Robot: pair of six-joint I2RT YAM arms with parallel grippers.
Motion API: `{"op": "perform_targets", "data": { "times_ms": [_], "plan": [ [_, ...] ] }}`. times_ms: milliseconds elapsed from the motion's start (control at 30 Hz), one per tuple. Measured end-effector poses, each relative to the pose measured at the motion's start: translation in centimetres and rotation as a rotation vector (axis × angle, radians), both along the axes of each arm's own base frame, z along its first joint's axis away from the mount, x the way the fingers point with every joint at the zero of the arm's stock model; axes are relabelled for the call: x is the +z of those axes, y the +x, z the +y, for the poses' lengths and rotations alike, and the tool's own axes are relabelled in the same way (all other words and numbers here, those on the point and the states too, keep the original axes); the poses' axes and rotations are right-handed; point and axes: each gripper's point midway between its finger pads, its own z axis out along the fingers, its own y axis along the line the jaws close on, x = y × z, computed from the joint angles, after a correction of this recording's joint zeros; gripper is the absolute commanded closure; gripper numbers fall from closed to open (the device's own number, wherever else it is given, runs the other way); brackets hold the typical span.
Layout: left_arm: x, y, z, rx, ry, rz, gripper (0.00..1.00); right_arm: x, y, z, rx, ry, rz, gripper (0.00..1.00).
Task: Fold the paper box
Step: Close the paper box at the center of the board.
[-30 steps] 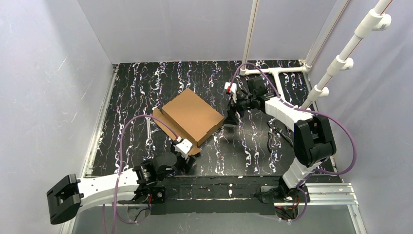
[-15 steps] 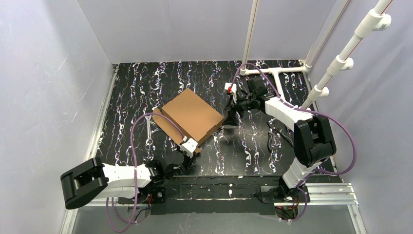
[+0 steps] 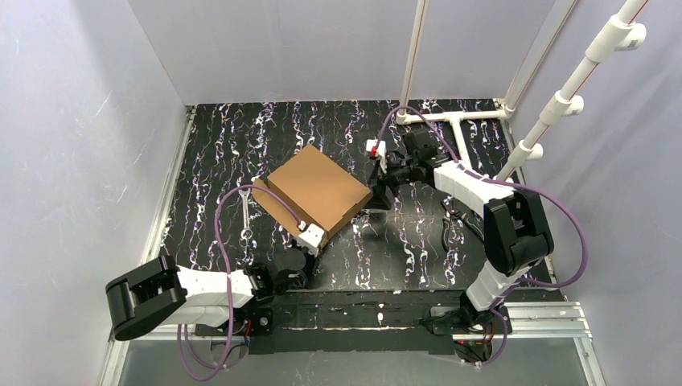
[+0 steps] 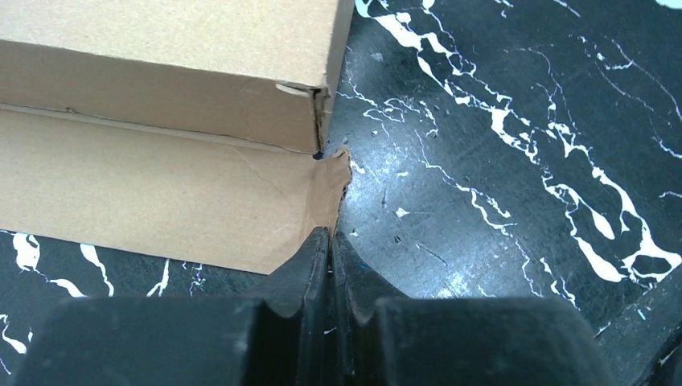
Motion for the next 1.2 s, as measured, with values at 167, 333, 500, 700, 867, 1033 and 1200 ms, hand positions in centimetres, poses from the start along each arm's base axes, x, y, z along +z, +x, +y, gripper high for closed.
{"op": "perform_targets", "data": {
  "times_ms": [167,333,500,700,867,1033,1200],
  "plan": [
    [0.3,0.2,-0.1,0.035,-0.045,0.014,0.72,-1.3,-1.0,1.8,0.042,-0.05,-0.017,0.02],
    [1.1,0.3,-0.4,0.04,-0.087,0.007,0.55,-1.4,-0.2,3.6,0.018,-0.067,0.01,0.03],
    [2.1,0.6,-0.9,0.024,-0.111,-0.025,0.56,-0.5,1.1,4.0,-0.059,-0.057,0.043,0.03],
    [1.5,0.7,-1.4,-0.015,-0.091,-0.027,0.56,-0.2,1.4,4.2,-0.092,-0.042,0.072,0.03],
    [1.5,-0.1,-2.0,-0.098,-0.088,-0.034,0.59,-0.1,1.3,4.2,-0.1,-0.039,0.087,0.03],
    [1.2,0.0,-1.6,-0.112,-0.049,-0.06,0.65,-0.1,1.3,4.3,-0.097,-0.037,0.089,0.03],
    [-0.7,0.1,-1.2,-0.118,0.036,-0.043,0.87,-0.4,1.2,4.3,-0.094,-0.038,0.097,0.03]
  ]
}}
